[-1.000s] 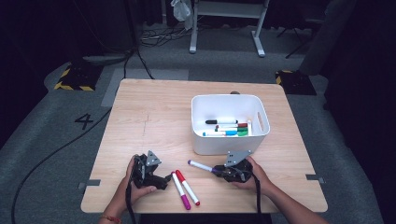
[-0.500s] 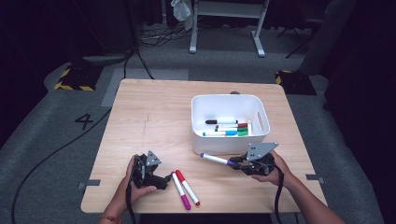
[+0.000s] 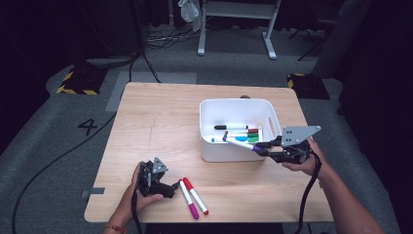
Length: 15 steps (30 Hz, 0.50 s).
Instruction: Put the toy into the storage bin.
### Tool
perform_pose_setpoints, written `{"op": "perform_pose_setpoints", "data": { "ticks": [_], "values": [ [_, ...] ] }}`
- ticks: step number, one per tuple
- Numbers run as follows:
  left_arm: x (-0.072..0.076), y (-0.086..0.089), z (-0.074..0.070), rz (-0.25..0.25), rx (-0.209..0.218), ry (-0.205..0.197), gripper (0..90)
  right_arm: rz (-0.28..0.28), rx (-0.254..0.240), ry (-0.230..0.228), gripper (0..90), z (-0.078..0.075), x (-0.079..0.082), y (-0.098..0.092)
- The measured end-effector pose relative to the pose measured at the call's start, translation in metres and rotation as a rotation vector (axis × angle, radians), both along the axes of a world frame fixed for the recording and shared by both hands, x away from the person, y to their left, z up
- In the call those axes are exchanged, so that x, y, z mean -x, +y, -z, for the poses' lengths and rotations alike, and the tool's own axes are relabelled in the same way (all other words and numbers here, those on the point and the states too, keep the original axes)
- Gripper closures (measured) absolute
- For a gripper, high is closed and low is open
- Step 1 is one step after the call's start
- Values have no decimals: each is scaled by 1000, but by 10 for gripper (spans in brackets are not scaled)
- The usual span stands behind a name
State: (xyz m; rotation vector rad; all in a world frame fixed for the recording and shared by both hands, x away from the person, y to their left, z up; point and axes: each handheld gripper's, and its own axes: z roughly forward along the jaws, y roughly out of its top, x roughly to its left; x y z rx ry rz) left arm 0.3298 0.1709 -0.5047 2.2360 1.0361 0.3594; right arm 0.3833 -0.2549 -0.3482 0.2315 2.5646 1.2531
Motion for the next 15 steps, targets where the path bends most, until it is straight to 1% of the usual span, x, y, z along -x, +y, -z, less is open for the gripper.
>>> {"op": "perform_pose_setpoints", "data": {
  "ticks": [2,7,9,13,15],
  "values": [
    [0,0,0,-2,4,2,0,11,-3,-9,755,-6,-5,-2],
    [0,0,0,0,0,1,0,41,23,-23,755,-15,-20,-4],
    [0,0,0,0,0,1,0,53,19,-16,755,-17,-27,-5],
    [0,0,0,-1,1,2,0,81,41,-13,755,-18,-41,-5],
    [0,0,0,1,-2,2,0,94,63,-12,755,-17,-48,-4]
  ]
}}
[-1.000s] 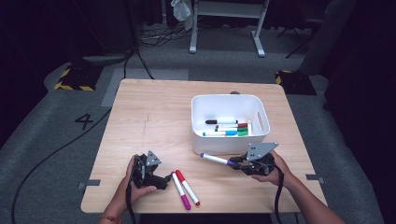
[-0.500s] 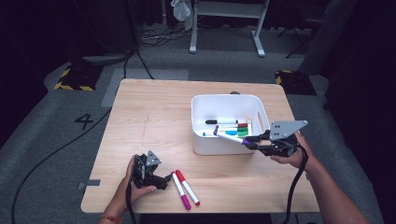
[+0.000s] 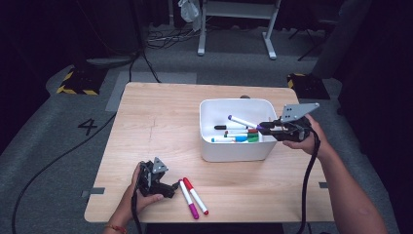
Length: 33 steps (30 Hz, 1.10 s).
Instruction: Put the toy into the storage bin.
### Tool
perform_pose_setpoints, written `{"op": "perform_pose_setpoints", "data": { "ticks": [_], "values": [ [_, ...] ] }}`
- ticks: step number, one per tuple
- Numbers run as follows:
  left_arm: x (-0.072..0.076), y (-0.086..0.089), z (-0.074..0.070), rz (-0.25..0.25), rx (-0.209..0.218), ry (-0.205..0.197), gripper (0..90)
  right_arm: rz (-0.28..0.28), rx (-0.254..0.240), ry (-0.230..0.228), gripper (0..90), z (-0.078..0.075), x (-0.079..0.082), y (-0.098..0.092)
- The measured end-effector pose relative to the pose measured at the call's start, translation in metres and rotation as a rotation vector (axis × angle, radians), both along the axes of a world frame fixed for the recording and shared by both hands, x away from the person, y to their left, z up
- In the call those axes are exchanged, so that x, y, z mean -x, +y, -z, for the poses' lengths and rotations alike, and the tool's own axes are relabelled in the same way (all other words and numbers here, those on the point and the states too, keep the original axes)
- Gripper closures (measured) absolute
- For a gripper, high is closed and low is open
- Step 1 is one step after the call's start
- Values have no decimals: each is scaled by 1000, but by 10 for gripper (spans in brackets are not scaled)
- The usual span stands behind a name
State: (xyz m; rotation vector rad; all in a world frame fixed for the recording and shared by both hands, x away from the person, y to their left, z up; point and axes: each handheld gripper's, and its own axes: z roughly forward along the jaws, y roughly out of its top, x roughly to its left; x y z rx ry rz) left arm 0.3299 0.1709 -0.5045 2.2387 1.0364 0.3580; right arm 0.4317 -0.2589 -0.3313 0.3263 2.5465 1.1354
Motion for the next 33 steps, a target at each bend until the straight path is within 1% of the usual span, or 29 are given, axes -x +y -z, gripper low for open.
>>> {"op": "perform_pose_setpoints", "data": {
  "ticks": [1,5,7,10,12,15,17,21,22,23,24,28,33],
  "values": [
    [0,0,0,-2,2,0,0,4,11,2,755,1,-4,1],
    [0,0,0,-1,2,0,0,4,29,19,755,5,-16,5],
    [0,0,0,-2,2,0,0,10,43,19,755,8,-22,7],
    [0,0,0,0,0,0,0,11,62,35,754,13,-30,9],
    [0,0,0,-1,3,0,0,-10,61,53,755,17,-35,11],
    [0,0,0,-2,2,0,0,-17,95,71,754,23,-41,15],
    [0,0,0,-2,2,0,0,-35,110,89,754,27,-45,17],
    [0,0,0,-1,2,0,0,-83,173,146,754,34,-48,23],
    [0,0,0,-1,2,0,0,-84,188,160,754,35,-48,24],
    [0,0,0,-1,2,0,0,-84,188,160,754,35,-48,24],
    [0,0,0,-1,2,0,0,-113,206,178,754,36,-48,26],
    [0,0,0,-1,2,0,0,-148,224,195,753,36,-45,29],
    [0,0,0,-1,2,0,0,-153,226,203,750,37,-45,29]
  ]
}}
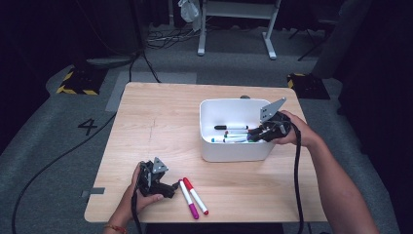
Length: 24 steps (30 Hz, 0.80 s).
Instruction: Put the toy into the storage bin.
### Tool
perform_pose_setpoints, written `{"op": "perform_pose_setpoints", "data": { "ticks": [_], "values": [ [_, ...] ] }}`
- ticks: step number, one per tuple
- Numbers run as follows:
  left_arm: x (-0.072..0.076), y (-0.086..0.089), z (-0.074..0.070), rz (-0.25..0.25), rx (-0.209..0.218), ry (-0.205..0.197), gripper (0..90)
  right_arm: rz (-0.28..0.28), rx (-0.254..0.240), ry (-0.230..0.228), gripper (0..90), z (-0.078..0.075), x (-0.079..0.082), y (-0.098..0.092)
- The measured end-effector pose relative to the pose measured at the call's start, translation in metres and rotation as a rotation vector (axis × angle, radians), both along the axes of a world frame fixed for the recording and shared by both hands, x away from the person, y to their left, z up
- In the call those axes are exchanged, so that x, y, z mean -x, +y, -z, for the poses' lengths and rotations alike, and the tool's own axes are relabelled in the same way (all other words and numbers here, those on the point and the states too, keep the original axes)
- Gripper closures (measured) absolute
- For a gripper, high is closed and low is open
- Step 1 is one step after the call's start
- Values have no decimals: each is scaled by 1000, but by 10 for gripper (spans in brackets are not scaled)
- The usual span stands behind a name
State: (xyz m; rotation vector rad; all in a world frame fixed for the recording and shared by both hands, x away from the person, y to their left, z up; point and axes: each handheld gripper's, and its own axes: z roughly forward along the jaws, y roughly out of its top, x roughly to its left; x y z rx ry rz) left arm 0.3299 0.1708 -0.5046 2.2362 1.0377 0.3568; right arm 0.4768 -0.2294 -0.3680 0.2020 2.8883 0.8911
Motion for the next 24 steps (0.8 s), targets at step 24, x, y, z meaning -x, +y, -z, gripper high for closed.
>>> {"op": "perform_pose_setpoints", "data": {
  "ticks": [24],
  "values": [
    [0,0,0,-1,0,-1,0,272,-196,-128,414,-24,22,-27]
  ]
}}
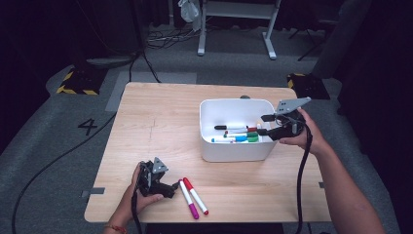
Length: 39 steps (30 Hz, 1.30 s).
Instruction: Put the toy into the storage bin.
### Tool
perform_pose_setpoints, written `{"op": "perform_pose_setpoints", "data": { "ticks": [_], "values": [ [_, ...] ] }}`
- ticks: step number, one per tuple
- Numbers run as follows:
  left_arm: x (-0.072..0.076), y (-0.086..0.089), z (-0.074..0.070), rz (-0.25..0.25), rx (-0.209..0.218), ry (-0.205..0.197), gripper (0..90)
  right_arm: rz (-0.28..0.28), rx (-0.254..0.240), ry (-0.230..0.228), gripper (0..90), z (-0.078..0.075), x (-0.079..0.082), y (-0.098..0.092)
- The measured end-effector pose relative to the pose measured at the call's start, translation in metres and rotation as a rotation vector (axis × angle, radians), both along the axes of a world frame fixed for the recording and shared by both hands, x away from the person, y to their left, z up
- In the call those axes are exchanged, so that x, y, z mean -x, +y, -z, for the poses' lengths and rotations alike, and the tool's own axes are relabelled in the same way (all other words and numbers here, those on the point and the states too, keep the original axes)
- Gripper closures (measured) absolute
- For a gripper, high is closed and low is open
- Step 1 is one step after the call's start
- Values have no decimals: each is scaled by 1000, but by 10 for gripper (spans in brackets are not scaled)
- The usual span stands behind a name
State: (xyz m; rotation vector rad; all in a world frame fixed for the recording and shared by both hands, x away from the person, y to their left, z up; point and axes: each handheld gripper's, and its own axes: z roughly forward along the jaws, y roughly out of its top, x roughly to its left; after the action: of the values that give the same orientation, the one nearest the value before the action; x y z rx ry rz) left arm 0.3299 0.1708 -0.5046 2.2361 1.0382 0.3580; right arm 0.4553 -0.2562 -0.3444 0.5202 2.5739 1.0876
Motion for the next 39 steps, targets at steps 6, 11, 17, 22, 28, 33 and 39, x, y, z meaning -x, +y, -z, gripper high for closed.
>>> {"op": "perform_pose_setpoints", "data": {
  "ticks": [6,11,17,22,28,33,39],
  "values": [
    [0,0,0,0,1,1,0,35,-113,-20,376,-13,21,-9],
    [0,0,0,0,1,1,0,42,-158,-40,377,-17,42,-9],
    [0,0,0,1,0,1,0,47,-191,-78,379,-13,70,-1],
    [0,0,0,0,0,0,0,-5,-207,-65,379,-4,91,12],
    [0,0,0,1,0,0,0,-100,-170,-28,373,20,112,39],
    [0,0,0,0,0,0,0,-151,-142,21,368,43,119,59],
    [0,0,0,0,0,0,0,-209,-90,78,368,80,125,97]
  ]
}}
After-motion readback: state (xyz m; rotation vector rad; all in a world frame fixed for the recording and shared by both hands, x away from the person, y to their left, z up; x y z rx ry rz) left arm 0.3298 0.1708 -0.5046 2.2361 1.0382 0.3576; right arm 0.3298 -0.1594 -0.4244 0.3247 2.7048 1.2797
